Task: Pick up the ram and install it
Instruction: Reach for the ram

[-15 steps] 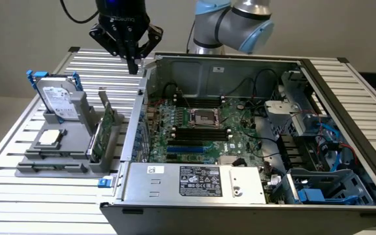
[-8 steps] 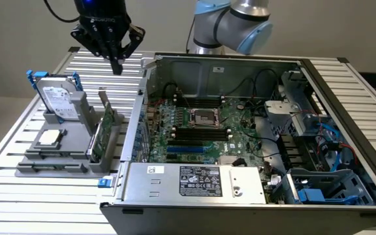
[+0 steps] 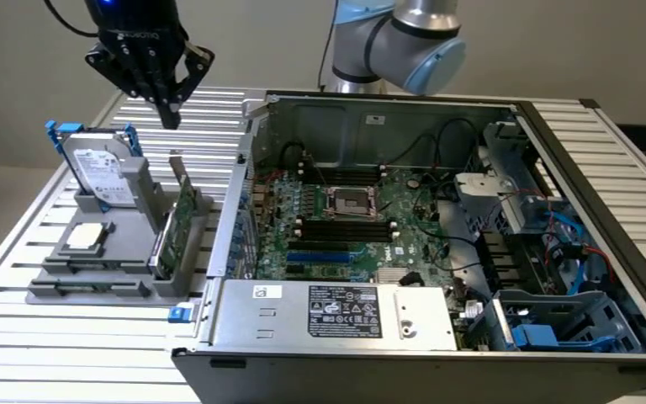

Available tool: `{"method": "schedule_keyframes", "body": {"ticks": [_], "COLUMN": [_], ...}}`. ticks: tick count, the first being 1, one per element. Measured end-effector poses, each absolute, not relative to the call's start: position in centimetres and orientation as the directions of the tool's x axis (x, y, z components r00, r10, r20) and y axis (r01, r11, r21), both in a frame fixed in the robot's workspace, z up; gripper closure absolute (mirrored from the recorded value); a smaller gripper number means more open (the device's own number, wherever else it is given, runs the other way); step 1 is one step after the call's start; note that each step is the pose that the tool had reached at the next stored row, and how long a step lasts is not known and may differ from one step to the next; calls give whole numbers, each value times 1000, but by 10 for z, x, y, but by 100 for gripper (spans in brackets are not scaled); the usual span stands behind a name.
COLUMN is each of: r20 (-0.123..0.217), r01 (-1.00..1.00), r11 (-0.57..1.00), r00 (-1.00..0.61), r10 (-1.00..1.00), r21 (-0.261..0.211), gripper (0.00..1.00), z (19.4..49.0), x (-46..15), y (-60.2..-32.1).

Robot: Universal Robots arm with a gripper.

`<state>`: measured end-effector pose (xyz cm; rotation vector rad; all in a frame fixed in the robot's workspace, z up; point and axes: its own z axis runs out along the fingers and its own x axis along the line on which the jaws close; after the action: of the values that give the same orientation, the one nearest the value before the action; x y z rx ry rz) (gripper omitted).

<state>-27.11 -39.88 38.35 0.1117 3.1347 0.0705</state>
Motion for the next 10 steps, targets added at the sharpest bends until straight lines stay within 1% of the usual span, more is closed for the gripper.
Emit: {"method": "schedule_keyframes", "body": {"ticks": [10], "r20": [-1], "r01": [71], "r11": [996], "r00": [-997], "r10": [71], "r21": [45], "gripper": [89], "z": [377], "x": [-317], "y": [-400]}}
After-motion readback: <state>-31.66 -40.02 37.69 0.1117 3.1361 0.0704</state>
